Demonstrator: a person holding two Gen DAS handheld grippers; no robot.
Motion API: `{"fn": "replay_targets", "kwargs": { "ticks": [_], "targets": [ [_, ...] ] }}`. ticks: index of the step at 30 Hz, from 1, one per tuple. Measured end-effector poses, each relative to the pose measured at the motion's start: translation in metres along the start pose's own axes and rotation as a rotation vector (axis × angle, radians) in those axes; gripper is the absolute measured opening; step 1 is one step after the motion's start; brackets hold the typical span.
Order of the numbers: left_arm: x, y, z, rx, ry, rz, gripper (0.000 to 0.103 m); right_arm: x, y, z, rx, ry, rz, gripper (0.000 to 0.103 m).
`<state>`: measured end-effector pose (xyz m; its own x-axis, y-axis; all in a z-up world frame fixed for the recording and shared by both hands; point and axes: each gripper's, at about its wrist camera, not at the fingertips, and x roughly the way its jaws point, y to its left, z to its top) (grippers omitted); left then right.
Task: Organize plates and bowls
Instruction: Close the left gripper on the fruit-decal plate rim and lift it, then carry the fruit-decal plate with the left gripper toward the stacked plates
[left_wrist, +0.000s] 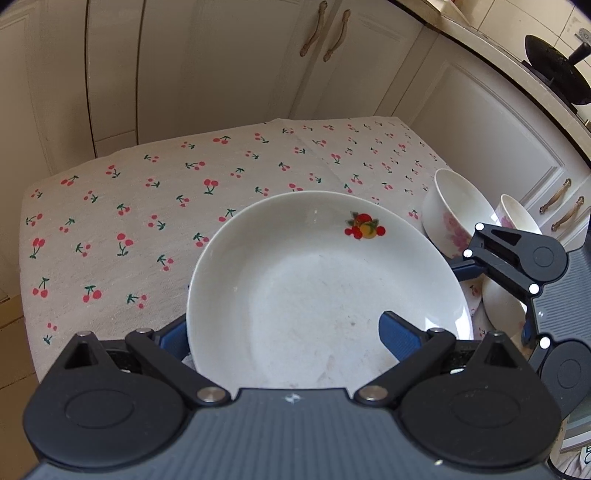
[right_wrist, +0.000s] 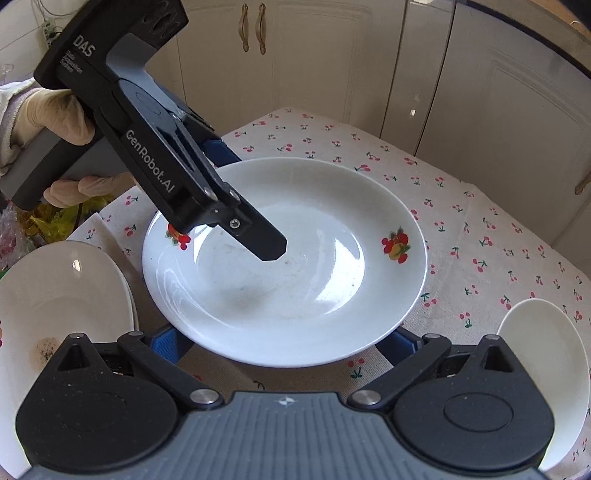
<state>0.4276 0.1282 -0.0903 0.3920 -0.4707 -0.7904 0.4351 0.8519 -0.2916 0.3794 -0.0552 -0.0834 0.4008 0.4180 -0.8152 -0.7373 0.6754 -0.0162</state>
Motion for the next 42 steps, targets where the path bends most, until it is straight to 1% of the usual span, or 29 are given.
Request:
{"fn": "replay_targets", "kwargs": {
  "ticks": [2, 5, 11, 16, 18, 20, 23, 28, 33, 39, 42],
  "targets": [
    [0.000, 0.004, 0.002, -0.012, 0.006, -0.020, 0.100, 0.000, 0.000, 0.001, -0.002, 0.000, 0.001, 0.103],
    [-0.001, 0.012, 0.006, -0.055, -0.001, -0.050, 0.100, 0.001, 0.000, 0.000, 0.000, 0.004, 0.006, 0.103],
    [0.007, 0.011, 0.016, -0.049, -0.008, -0.024, 0.100, 0.003, 0.004, -0.001, -0.011, 0.014, -0.008, 0.103],
    [0.013, 0.018, 0.021, -0.064, -0.030, -0.029, 0.100, 0.002, 0.006, -0.002, -0.014, 0.011, -0.012, 0.103],
    [0.013, 0.019, 0.023, -0.068, -0.026, -0.040, 0.099, 0.001, 0.008, -0.001, -0.022, 0.014, -0.022, 0.103],
    [0.014, 0.018, 0.024, -0.057, -0.014, -0.058, 0.098, 0.003, 0.008, -0.001, -0.024, 0.016, -0.028, 0.103],
    [0.015, 0.015, 0.024, -0.029, -0.005, -0.049, 0.098, 0.004, 0.008, -0.001, -0.024, 0.014, -0.036, 0.103],
    [0.014, 0.017, 0.022, -0.029, -0.012, -0.063, 0.097, 0.001, 0.009, -0.002, -0.018, -0.007, -0.039, 0.103],
    [0.009, 0.017, 0.020, -0.018, -0.015, -0.076, 0.097, -0.006, 0.006, -0.005, -0.005, -0.051, -0.039, 0.103],
    [0.006, 0.018, 0.018, -0.014, -0.034, -0.090, 0.097, -0.006, 0.007, -0.004, -0.012, -0.054, -0.047, 0.103],
    [0.004, 0.018, 0.017, -0.012, -0.041, -0.097, 0.097, -0.008, 0.008, -0.005, -0.017, -0.067, -0.037, 0.103]
  ]
}}
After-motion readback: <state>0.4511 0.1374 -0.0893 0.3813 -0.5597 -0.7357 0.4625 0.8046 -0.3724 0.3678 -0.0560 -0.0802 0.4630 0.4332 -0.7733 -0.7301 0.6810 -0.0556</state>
